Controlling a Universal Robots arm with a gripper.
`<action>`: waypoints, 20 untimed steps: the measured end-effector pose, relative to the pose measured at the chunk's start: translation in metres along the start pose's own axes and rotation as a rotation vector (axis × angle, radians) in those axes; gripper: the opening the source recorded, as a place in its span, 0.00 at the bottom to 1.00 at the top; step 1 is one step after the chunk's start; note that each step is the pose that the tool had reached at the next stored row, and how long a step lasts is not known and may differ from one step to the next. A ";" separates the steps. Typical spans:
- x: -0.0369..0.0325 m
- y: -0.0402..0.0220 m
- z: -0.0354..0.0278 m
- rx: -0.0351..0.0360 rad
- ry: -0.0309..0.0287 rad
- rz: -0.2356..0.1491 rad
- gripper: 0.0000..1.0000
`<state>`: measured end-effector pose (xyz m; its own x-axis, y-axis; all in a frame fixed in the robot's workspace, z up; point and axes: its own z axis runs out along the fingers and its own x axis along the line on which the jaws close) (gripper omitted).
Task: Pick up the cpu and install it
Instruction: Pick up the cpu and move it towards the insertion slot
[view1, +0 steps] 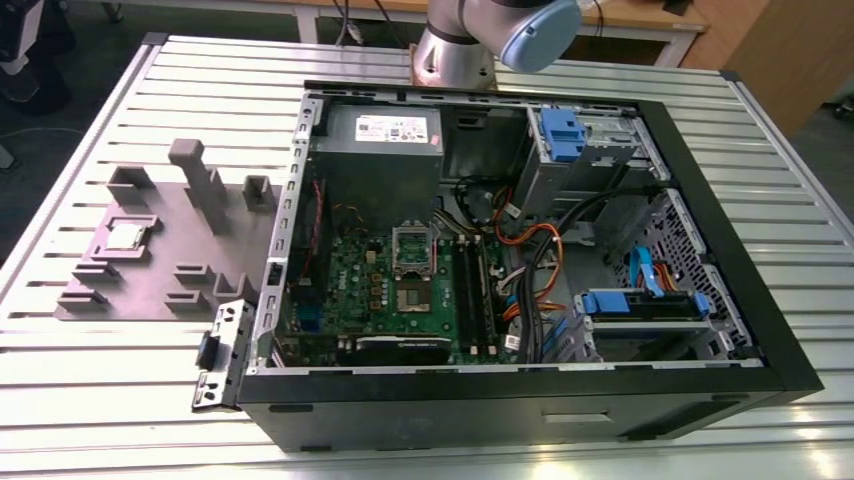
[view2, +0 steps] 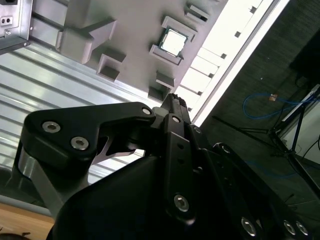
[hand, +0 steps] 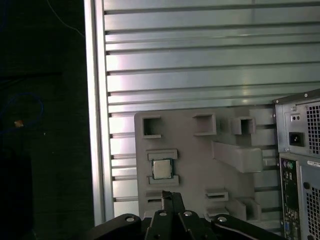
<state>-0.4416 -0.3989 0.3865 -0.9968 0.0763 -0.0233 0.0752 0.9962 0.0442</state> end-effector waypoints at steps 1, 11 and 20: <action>0.0001 0.0000 0.0001 -0.0001 -0.0001 0.000 0.11; 0.0002 0.0000 0.0000 -0.0001 0.0000 0.000 0.11; 0.0003 0.0000 0.0000 -0.0010 0.0019 -0.043 0.11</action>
<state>-0.4419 -0.3988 0.3865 -0.9992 0.0329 -0.0234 0.0319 0.9985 0.0442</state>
